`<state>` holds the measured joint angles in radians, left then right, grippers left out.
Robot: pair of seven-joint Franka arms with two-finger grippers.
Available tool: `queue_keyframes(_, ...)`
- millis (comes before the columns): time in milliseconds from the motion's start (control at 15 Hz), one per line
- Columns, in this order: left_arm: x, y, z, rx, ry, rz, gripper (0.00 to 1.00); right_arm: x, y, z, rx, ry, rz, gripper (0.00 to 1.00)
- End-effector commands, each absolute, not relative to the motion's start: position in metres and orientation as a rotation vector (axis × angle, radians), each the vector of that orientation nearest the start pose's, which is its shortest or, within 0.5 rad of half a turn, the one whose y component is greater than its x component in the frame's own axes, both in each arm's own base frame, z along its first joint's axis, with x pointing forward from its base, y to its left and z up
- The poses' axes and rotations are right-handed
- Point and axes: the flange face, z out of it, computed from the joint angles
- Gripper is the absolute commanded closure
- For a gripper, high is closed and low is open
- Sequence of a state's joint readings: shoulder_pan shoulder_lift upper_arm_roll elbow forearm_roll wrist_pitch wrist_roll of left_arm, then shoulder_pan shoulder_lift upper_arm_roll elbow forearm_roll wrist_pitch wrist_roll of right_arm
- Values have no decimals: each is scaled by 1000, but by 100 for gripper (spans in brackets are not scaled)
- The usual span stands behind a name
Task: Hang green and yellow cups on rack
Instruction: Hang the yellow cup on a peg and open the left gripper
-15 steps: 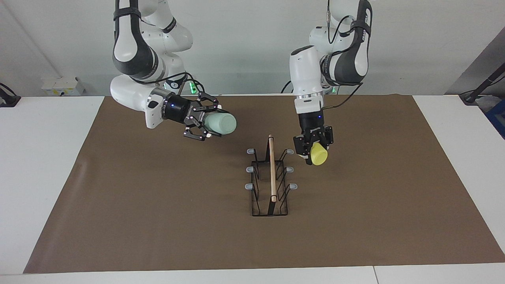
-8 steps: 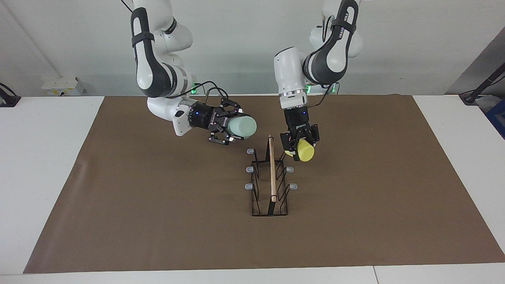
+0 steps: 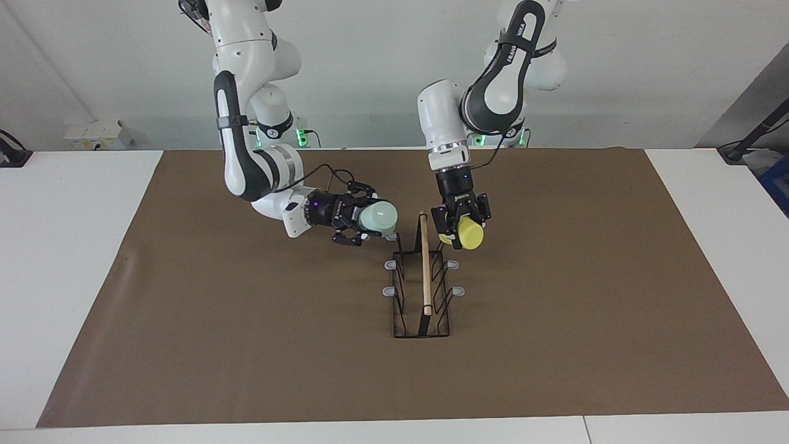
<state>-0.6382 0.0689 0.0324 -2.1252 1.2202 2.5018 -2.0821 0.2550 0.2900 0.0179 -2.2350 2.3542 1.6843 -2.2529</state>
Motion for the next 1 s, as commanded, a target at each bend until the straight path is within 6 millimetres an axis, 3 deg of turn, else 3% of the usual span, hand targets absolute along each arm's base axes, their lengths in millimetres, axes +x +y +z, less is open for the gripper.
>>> queue_keyframes(0,457,-335,408,-2768,-824,-1391,0,535,223,306,-1262,-427,-1414,100)
queue_keyframes(200,456,-338,408,-2789,-842,-1368,0,527,238,302,-1272,-443,-1384,100)
queue_keyframes(533,472,-331,430,-2803,-944,-1367,0,523,245,288,-1292,-449,-1363,100)
queue_keyframes(933,532,-289,470,-2810,-1094,-1343,0,525,244,284,-1324,-483,-1401,100)
